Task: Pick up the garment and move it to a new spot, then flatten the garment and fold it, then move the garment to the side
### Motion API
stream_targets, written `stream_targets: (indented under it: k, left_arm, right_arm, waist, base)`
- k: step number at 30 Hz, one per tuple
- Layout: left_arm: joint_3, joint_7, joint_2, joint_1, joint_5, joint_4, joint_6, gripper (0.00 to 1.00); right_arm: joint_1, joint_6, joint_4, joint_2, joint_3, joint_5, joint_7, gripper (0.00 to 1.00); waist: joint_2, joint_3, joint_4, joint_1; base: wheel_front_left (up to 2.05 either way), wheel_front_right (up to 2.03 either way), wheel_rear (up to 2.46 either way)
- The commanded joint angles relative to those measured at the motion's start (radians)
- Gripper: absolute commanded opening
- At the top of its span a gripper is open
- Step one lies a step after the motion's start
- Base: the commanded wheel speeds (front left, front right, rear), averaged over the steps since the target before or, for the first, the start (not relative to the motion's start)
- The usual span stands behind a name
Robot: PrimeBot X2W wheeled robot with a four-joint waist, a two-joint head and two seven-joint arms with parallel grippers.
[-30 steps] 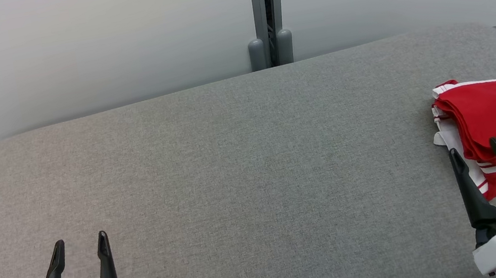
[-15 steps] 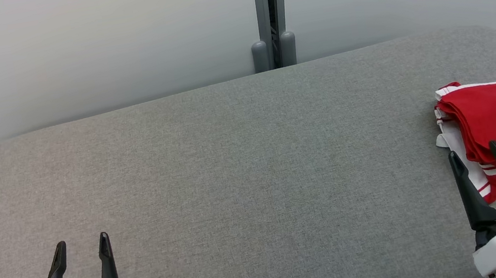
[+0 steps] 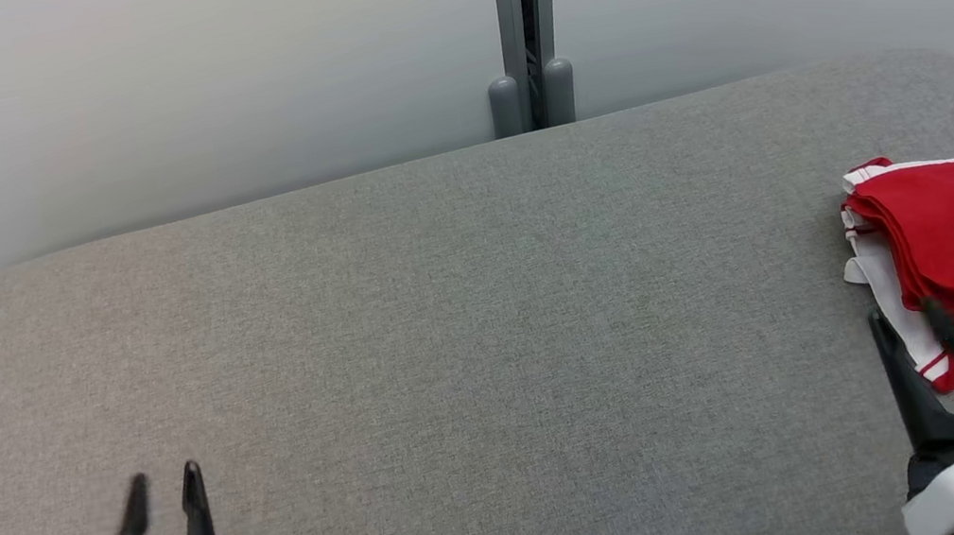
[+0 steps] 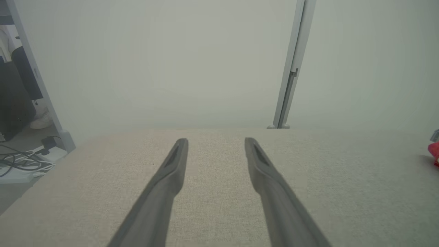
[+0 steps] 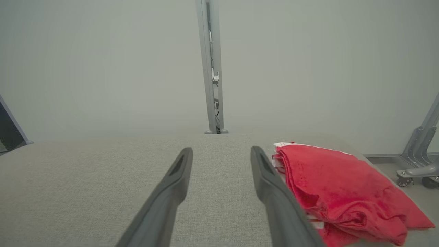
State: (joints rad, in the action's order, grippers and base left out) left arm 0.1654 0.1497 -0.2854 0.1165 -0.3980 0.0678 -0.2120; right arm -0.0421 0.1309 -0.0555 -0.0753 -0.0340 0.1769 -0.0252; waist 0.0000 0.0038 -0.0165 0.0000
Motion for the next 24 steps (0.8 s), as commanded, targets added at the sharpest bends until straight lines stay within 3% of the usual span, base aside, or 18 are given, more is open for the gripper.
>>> stream_targets:
  k: [1, 24]
  left_arm:
    - [0.004, -0.001, 0.009, 0.004, -0.003, -0.009, 0.0, 0.0]
    - [0.025, 0.03, 0.076, -0.053, -0.354, -0.083, 0.095, 0.0]
  right_arm:
    - [-0.005, 0.0, 0.012, 0.004, 0.002, 0.003, 0.001, 0.0]
    - [0.071, 0.0, 0.131, 0.004, -0.129, 0.389, 0.151, 0.0]
  waist:
    - [0.0, 0.0, 0.0, 0.0]
    - [0.0, 0.0, 0.003, 0.0]
  base:
    - [0.0, 0.0, 0.0]
    - [0.0, 0.0, 0.0]
